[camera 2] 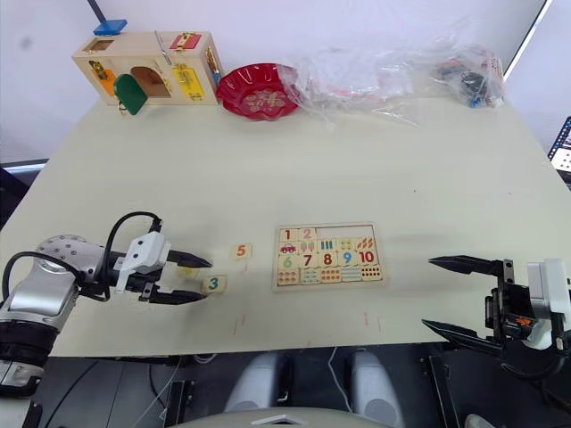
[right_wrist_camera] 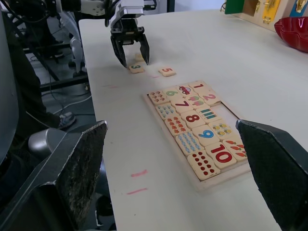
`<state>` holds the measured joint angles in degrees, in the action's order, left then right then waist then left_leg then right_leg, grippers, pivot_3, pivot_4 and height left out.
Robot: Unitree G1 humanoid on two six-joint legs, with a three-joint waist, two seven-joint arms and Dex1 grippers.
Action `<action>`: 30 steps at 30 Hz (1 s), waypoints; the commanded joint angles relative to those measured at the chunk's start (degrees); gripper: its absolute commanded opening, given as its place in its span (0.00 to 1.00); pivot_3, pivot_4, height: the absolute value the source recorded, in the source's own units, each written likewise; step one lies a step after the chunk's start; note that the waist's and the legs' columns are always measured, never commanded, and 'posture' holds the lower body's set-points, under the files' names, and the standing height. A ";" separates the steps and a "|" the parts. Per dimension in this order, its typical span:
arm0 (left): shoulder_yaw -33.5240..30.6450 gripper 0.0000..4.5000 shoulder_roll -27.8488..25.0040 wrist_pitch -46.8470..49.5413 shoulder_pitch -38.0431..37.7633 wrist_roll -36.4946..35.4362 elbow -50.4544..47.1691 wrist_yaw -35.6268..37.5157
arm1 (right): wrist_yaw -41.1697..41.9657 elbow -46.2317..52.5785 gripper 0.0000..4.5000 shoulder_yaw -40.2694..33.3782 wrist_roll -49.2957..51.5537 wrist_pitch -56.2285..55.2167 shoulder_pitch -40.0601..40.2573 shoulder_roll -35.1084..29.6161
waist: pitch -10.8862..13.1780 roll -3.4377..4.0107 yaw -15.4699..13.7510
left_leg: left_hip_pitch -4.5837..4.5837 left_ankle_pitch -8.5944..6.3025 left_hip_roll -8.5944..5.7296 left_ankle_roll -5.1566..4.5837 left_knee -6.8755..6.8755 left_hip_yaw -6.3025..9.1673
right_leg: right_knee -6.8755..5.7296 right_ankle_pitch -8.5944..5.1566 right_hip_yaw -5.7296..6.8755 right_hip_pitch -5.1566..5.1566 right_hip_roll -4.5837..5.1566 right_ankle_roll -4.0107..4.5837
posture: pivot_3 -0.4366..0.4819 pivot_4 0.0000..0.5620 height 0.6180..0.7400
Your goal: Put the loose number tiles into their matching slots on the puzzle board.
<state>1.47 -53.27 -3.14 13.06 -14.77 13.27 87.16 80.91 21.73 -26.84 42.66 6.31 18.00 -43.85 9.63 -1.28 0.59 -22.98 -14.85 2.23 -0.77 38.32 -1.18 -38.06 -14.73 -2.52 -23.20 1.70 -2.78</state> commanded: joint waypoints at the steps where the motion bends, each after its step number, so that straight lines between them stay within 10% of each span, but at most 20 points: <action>1: 0.49 0.72 0.36 -0.15 0.40 0.05 -0.52 -0.16 | 0.01 0.61 1.00 -0.17 -0.11 -1.53 -0.16 0.48 | 0.00 0.00 0.00 | 0.00 0.00 0.00 0.00 0.00 0.00 | 0.00 0.00 0.00 0.00 0.00 0.00 | 0.48 0.27 1.00; 30: 0.02 0.60 0.43 -1.92 -2.27 0.03 -1.54 -1.65 | -0.22 0.21 1.00 0.69 -0.52 -1.87 -0.38 0.35 | -0.02 0.02 -0.02 | 0.04 0.00 0.00 0.00 0.02 0.00 | -0.02 0.00 -0.01 0.04 0.01 0.00 | 0.48 0.27 1.00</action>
<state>1.68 -52.19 -4.56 11.73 -14.89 12.44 85.21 80.51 21.45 -25.57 41.47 4.99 17.80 -43.25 9.61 -1.26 0.56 -22.94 -14.85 2.23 -0.77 38.33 -1.18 -38.08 -14.73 -2.53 -23.17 1.70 -2.78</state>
